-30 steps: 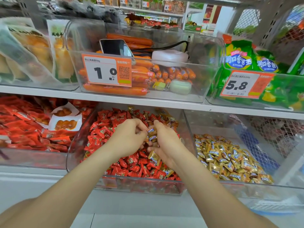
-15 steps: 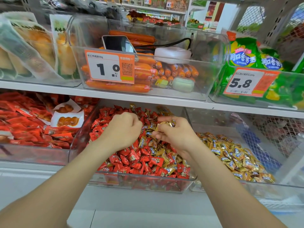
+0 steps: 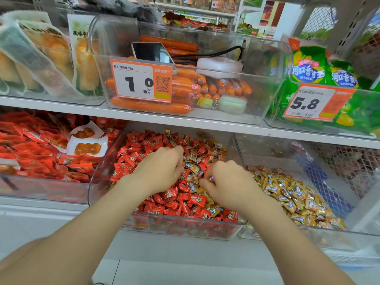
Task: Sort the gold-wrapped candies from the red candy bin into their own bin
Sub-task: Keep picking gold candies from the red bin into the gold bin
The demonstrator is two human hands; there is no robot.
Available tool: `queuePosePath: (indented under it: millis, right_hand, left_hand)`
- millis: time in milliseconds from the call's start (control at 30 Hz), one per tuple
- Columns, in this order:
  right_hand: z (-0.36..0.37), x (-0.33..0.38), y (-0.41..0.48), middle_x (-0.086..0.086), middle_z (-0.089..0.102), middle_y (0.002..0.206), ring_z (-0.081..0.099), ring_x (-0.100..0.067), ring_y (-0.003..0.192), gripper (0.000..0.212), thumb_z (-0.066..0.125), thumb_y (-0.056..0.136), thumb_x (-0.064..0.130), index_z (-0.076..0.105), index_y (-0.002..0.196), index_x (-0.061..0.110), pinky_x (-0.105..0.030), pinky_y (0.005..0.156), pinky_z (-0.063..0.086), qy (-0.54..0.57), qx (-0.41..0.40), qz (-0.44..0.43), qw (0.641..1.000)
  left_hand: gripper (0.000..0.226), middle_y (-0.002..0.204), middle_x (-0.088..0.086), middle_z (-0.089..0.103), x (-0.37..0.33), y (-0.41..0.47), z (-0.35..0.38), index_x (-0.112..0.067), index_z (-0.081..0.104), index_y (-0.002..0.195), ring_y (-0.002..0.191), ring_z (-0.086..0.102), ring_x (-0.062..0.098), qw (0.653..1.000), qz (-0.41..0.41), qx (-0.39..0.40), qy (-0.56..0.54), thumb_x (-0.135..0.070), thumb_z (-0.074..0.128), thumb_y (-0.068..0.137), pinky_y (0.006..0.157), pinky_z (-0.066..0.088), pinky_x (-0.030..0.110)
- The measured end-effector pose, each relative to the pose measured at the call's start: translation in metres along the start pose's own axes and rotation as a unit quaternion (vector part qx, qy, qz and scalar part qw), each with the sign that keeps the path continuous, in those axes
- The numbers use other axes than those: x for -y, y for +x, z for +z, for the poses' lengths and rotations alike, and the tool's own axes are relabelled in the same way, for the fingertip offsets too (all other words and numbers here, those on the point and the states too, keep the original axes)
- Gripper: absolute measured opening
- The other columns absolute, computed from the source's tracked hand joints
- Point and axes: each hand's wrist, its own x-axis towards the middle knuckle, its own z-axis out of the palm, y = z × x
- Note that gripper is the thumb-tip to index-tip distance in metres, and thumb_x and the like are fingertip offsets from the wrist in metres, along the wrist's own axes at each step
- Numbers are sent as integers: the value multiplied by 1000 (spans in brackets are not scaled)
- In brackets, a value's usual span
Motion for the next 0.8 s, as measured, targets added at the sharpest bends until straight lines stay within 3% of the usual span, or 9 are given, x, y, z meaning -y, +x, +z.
queuePosePath:
  millis: [100, 167, 233, 367, 500, 600, 700, 800]
  right_hand:
    - [4, 2, -3, -5, 61, 98, 64, -32, 93, 36, 57, 103, 54, 61, 105, 18, -37, 72, 47, -56, 65, 11, 996]
    - [4, 3, -1, -2, 59, 95, 60, -30, 88, 39, 57, 103, 56, 58, 101, 17, -38, 72, 45, -56, 110, 5, 992]
    - [3, 2, 3, -4, 64, 103, 63, -31, 95, 40, 60, 101, 56, 63, 113, 17, -40, 76, 49, -57, 134, -8, 989]
    - [5, -2, 6, -1, 59, 84, 62, -29, 85, 32, 66, 100, 47, 68, 115, 19, -38, 74, 51, -4, 110, -32, 993]
    - [1, -9, 5, -5, 64, 97, 64, -29, 91, 32, 57, 107, 43, 60, 112, 12, -42, 79, 53, 45, 80, -36, 995]
    - [-10, -15, 1, 2, 59, 102, 54, -18, 94, 27, 52, 109, 43, 55, 117, 18, -37, 74, 41, 112, 32, -59, 991]
    - [-17, -24, -6, 4, 61, 76, 56, -12, 67, 21, 56, 106, 45, 51, 109, 24, -31, 57, 39, 145, -14, -60, 988]
    - [-24, -31, -10, 4, 58, 63, 54, -6, 54, 19, 60, 104, 45, 56, 102, 27, -23, 50, 37, 181, -56, -47, 981]
  left_hand:
    - [15, 100, 2, 47, -1, -2, -2, -20, 40, 98, 79, 59, 28, 999, 24, -10, -37, -26, 49, 108, 74, 53, 51]
    - [15, 93, 5, 53, -6, -2, -5, -18, 36, 98, 74, 58, 30, 997, 47, 4, -61, -22, 44, 110, 68, 51, 55]
    - [13, 79, 9, 58, -13, -2, -6, -18, 34, 99, 67, 56, 34, 993, 65, 20, -97, -17, 43, 109, 61, 43, 57]
    - [7, 69, 1, 57, -25, 1, -1, -25, 40, 101, 60, 53, 25, 997, 77, -12, -20, -19, 45, 102, 55, 42, 43]
    - [11, 69, -8, 56, -23, 9, 4, -33, 53, 113, 61, 56, 20, 993, 89, -44, 61, -26, 46, 107, 57, 47, 38]
    - [23, 98, -13, 60, -18, 13, 9, -37, 59, 116, 80, 62, 19, 989, 116, 18, 86, -17, 54, 105, 67, 53, 40]
    - [17, 112, -10, 56, -18, 16, 13, -34, 61, 119, 95, 61, 19, 985, 111, 85, 100, -28, 61, 104, 73, 54, 42]
    - [56, 121, -4, 60, -16, 18, 17, -31, 53, 136, 109, 62, 22, 980, 92, 140, 107, -50, 78, 89, 81, 54, 41]
